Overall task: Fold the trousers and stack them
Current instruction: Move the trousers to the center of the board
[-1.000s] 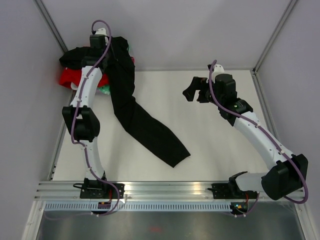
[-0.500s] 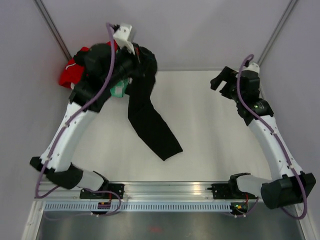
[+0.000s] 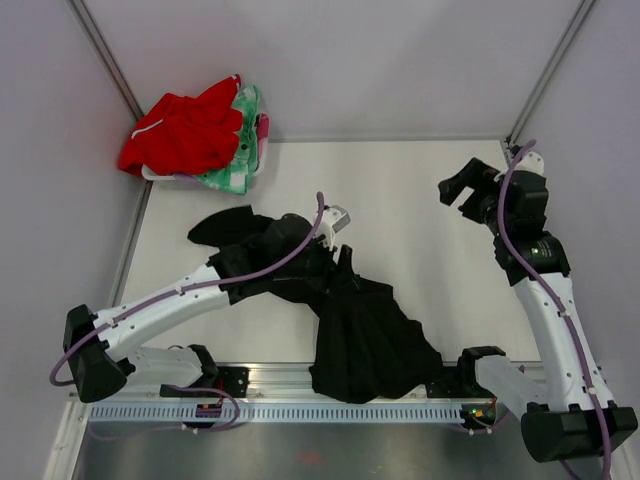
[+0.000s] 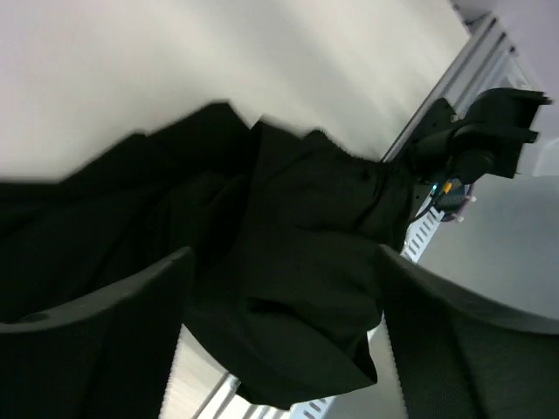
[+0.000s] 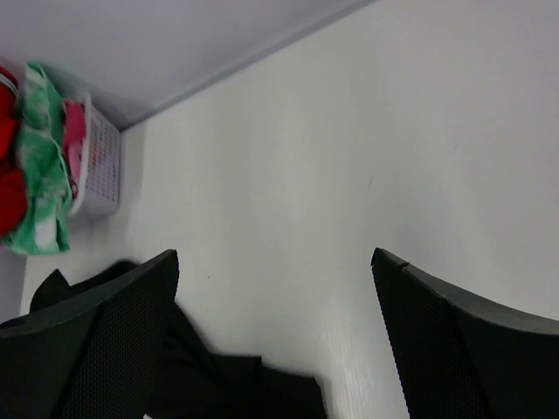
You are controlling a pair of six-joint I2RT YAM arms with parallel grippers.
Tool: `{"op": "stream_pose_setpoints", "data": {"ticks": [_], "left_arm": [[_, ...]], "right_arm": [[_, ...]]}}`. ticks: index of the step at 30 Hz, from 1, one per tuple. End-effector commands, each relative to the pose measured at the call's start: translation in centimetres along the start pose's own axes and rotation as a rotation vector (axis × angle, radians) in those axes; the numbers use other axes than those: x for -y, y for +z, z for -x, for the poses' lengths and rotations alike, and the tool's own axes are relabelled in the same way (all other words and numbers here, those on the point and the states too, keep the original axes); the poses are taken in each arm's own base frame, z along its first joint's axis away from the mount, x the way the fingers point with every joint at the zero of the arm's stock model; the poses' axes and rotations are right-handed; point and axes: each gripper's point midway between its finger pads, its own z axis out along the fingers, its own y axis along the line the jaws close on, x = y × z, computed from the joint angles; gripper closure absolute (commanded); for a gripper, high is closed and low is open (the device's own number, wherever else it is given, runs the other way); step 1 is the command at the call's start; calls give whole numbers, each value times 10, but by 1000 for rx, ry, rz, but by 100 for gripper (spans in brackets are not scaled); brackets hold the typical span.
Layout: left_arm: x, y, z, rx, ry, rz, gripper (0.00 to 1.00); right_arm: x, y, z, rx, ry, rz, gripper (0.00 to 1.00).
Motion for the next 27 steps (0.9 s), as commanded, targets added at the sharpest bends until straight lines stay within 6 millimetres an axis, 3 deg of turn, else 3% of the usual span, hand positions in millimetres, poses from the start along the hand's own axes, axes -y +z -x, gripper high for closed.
{"op": "stream_pose_setpoints", "data": {"ticks": [1,2,4,6,7,8,9,10,15,18,20,21,23,27], "left_arm": [[-15,-14,6,56,-110,114,3],[-32,-19,2,65,-141,209,0],[-90,-43,-5,97,-265,479,0],[-124,-59,-14,117,-372,562,0],[-153,-70,-10,160,-458,592,0],[-172,-74,-27,151,-503,620,0],[-180,-79,-28,172,-529,613,0],[-206,-90,-26,216,-581,666,0],[-287,-91,-57,185,-758,858,0],[-323,-85,-64,186,-783,922,2],[-338,-82,-56,202,-770,941,4],[-346,-74,-63,175,-777,950,5],[-353,-66,-59,173,-773,941,6],[-367,-48,-71,126,-791,935,11]], "right_arm": [[-5,5,-65,-216,-28,129,2],[-4,7,-78,-256,-28,149,2],[9,8,-113,-357,-23,130,2],[22,5,-148,-451,-34,92,2],[28,5,-157,-468,-37,70,2],[31,2,-167,-490,-32,58,2],[37,-2,-185,-532,-28,43,2],[39,-4,-193,-550,-26,39,3],[61,-24,-255,-682,39,-16,5],[68,-34,-272,-720,50,-28,7],[72,-39,-277,-730,50,-38,8],[73,-42,-279,-734,58,-41,9],[73,-47,-286,-758,73,-29,11],[61,-58,-305,-838,127,44,17]]}}
